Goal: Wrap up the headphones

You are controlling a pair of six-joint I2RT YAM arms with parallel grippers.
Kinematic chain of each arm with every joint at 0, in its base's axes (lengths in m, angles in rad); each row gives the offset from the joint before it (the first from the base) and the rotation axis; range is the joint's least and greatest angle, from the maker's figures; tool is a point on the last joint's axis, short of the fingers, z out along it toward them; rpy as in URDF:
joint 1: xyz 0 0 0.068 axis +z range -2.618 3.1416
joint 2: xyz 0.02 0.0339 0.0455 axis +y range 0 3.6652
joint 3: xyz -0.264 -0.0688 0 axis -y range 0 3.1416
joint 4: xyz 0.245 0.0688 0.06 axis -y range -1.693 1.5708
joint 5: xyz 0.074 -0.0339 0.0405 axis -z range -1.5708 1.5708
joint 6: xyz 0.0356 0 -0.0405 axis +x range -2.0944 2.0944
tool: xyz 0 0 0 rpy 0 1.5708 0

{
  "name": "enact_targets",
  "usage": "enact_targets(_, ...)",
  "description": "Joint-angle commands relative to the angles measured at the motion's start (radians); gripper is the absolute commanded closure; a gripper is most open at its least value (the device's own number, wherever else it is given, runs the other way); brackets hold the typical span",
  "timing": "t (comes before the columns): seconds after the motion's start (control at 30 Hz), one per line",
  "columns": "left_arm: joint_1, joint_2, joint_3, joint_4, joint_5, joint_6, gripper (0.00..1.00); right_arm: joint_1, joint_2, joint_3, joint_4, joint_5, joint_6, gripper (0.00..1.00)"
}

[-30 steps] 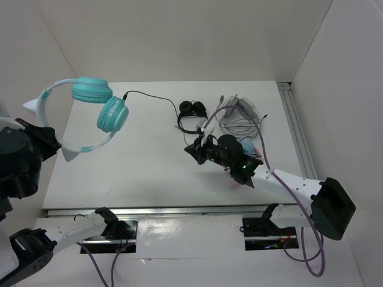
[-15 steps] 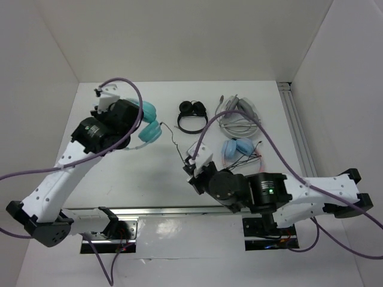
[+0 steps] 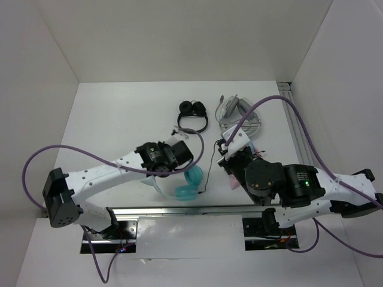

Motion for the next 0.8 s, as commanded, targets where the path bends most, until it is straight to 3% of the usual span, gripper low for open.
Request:
enact_targets(0.0,-0.123,0.033,0.022,0.005,0.008,0.025,0.98,0.006,-0.031,0.004,0.108,0.024,-0.118,1.00)
enact_targets(0.1,-0.194,0.034,0.031,0.026,0.075,0.059,1.00,0.006,-0.040,0.004,0.094,-0.016,-0.127,1.00)
enact_targets(0.47,-0.301,-0.261,-0.040,0.178,0.522,0.250,1.00,0.006,-0.118,-0.090,0.301,-0.045,-0.216,1.00)
enact_targets(0.67,-0.301,-0.297,-0.040,0.197,0.600,0.272,0.98,-0.026,-0.066,-0.122,0.329,-0.076,-0.207,1.00)
enact_targets(0.77,-0.301,-0.317,-0.030,0.238,0.649,0.281,0.98,-0.107,-0.045,-0.131,0.313,-0.146,-0.146,1.00)
